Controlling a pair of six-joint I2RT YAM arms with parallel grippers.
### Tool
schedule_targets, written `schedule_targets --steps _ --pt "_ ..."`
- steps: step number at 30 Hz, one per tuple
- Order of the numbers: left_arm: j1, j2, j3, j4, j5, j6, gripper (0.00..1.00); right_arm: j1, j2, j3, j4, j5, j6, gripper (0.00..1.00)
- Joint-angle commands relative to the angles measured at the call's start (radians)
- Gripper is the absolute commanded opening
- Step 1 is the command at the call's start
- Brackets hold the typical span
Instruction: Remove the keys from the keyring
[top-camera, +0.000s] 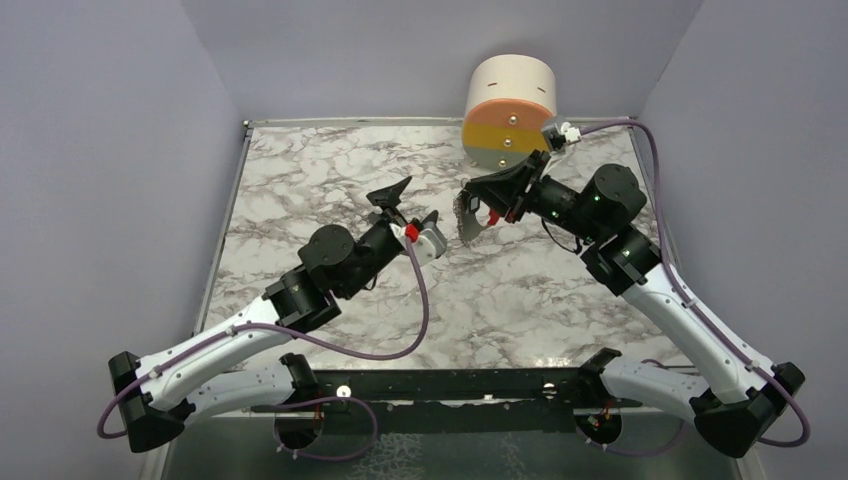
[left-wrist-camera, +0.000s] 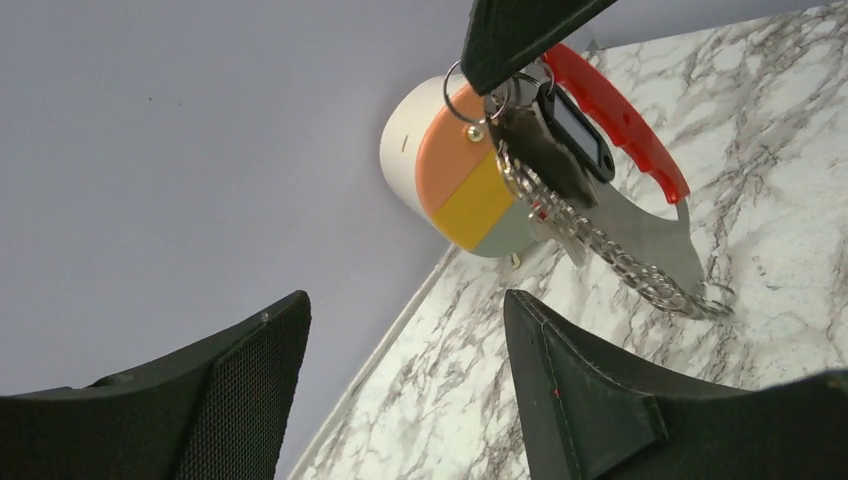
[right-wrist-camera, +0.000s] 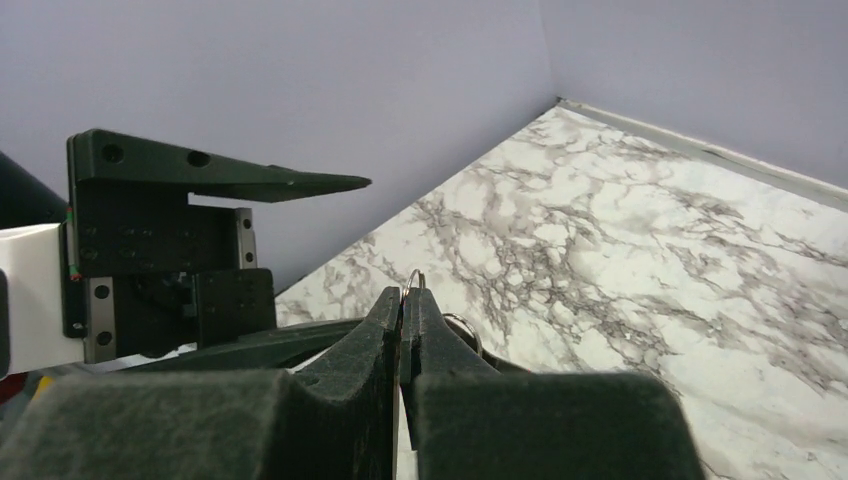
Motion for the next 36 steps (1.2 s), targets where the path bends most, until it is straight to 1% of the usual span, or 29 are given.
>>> schedule_targets --steps 1,3,5,6,8,11,13,16,18,21,23,26,27,30,32,35,36 --pt "0.004 -0.075 -0.041 0.098 0.005 -0.066 0.67 0.002 -0.039 -0.008 -0.002 0.093 -0.017 0.02" --pt "0.004 -0.097 -0.090 0.161 0.112 -0.111 0.51 0.002 -0.041 -0.027 0.020 0.097 -0.005 0.02" --pt "0.004 -0.102 -0.129 0.231 0.177 -0.167 0.30 0.002 -0.039 -0.039 0.038 0.102 0.008 0.02" --pt "0.004 -0.097 -0.141 0.261 0.208 -0.191 0.24 0.002 -0.038 -0.046 0.047 0.105 0.012 0.02" --pt "0.004 -0.073 -0.149 0.294 0.276 -0.228 0.21 0.002 -0.039 -0.060 0.067 0.110 0.021 0.02" --pt "-0.009 -0.001 -0.121 0.302 0.355 -0.259 0.22 0.002 -0.039 -0.070 0.086 0.120 0.022 0.02" --pt "-0.036 0.031 -0.095 0.304 0.397 -0.267 0.22 0.003 -0.039 -0.072 0.090 0.122 0.019 0.02" --pt "-0.091 0.070 -0.056 0.310 0.432 -0.263 0.23 0.003 -0.037 -0.077 0.103 0.139 0.010 0.02" --pt "-0.130 0.092 -0.038 0.312 0.424 -0.248 0.23 0.003 -0.035 -0.081 0.111 0.152 0.007 0.02" --pt "-0.183 0.120 -0.031 0.327 0.342 -0.206 0.22 0.003 -0.036 -0.104 0.147 0.174 0.018 0.02" --pt "-0.216 0.136 -0.046 0.367 0.262 -0.185 0.21 0.005 -0.042 -0.131 0.186 0.192 0.032 0.02" --pt "-0.269 0.169 -0.099 0.514 0.090 -0.134 0.20 0.008 -0.058 -0.170 0.243 0.222 0.050 0.02" --pt "-0.287 0.186 -0.116 0.588 0.003 -0.106 0.19 0.010 -0.062 -0.177 0.264 0.229 0.055 0.02" --pt "-0.322 0.269 -0.135 0.738 -0.199 -0.004 0.19 0.014 -0.064 -0.198 0.299 0.238 0.064 0.02" --pt "-0.325 0.316 -0.132 0.794 -0.288 0.032 0.22 0.016 -0.069 -0.200 0.310 0.239 0.063 0.02" --pt "-0.325 0.354 -0.130 0.862 -0.403 0.052 0.33 0.020 -0.081 -0.192 0.314 0.241 0.046 0.02" --pt "-0.325 0.361 -0.141 0.906 -0.438 0.063 0.34 0.021 -0.084 -0.190 0.316 0.240 0.044 0.02"
